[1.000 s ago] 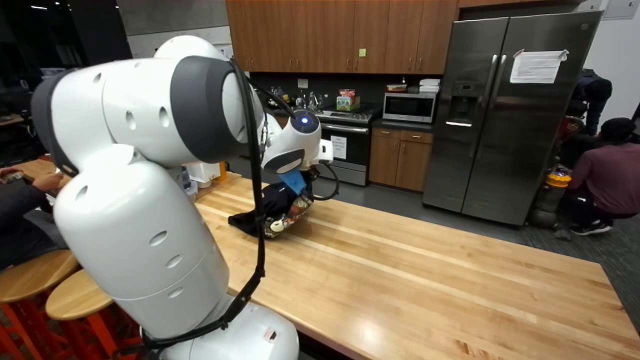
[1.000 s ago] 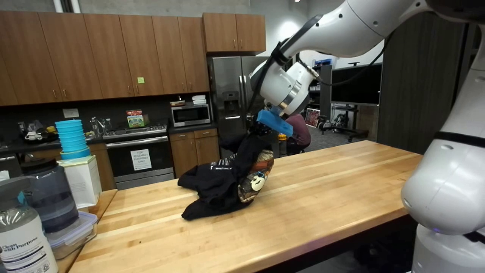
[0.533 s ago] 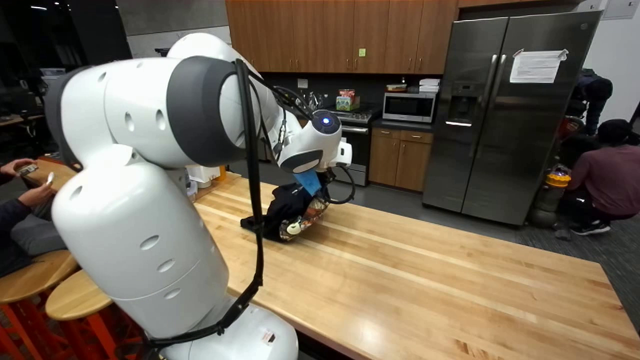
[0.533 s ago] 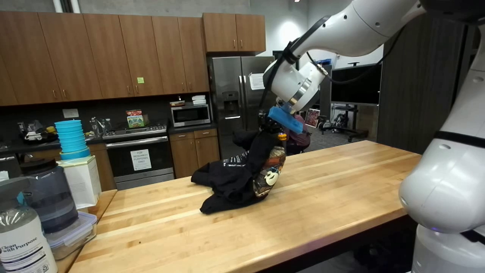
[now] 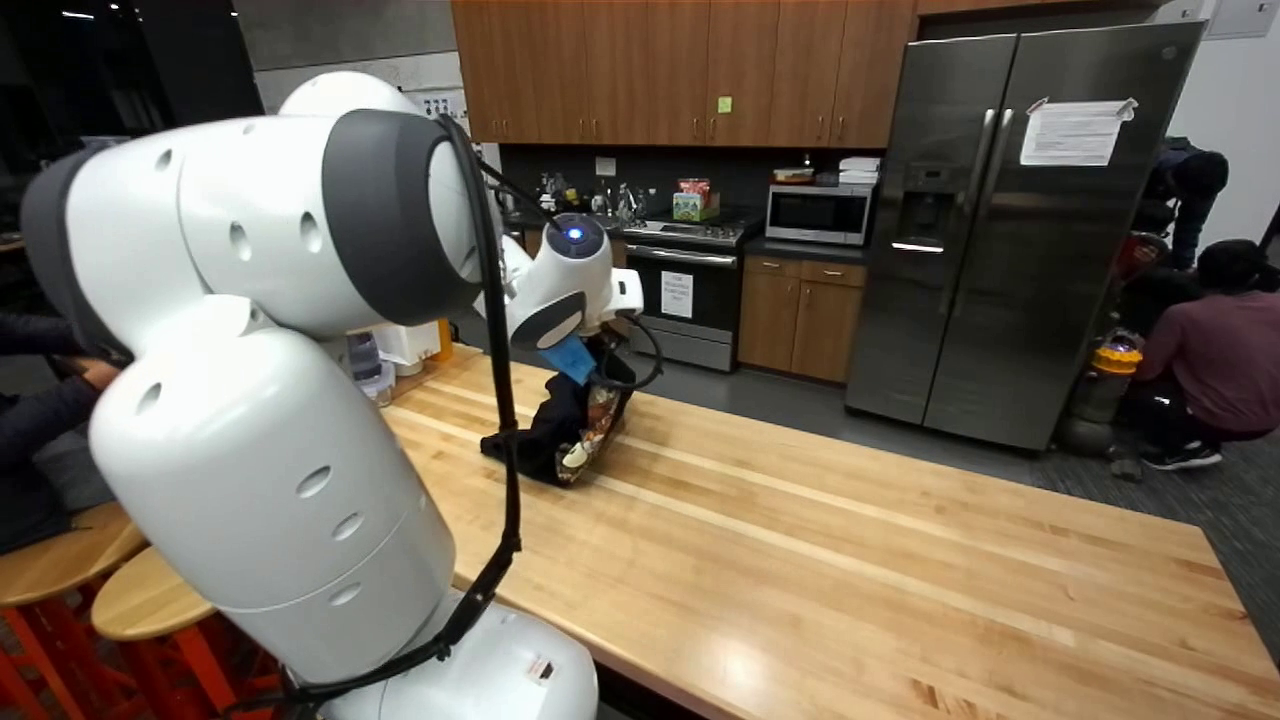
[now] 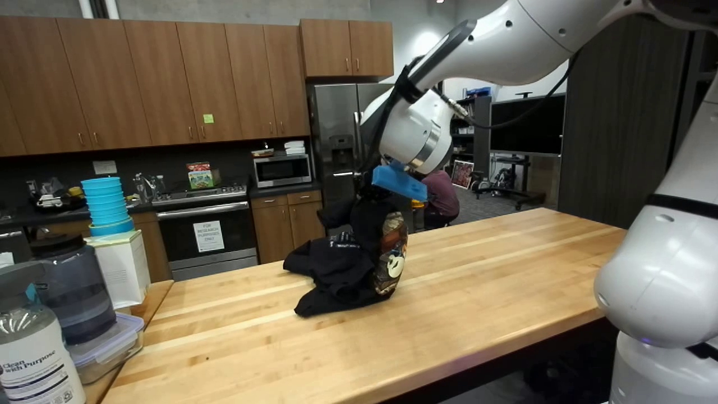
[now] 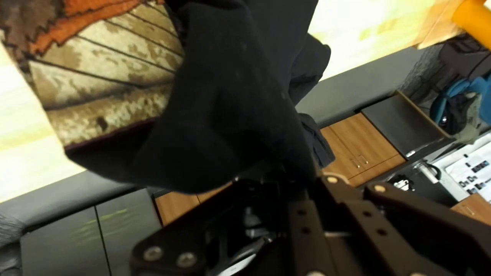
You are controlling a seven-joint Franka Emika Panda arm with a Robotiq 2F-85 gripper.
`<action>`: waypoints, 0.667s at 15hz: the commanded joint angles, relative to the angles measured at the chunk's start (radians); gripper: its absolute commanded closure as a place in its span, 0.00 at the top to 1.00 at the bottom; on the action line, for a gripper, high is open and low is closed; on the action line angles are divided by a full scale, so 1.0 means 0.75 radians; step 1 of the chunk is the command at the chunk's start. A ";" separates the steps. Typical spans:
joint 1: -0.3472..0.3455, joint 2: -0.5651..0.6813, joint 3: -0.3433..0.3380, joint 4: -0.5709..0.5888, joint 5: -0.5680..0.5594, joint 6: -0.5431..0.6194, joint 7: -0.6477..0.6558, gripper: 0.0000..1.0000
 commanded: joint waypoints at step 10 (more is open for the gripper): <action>-0.313 -0.044 0.703 -0.073 -0.931 0.099 0.691 0.01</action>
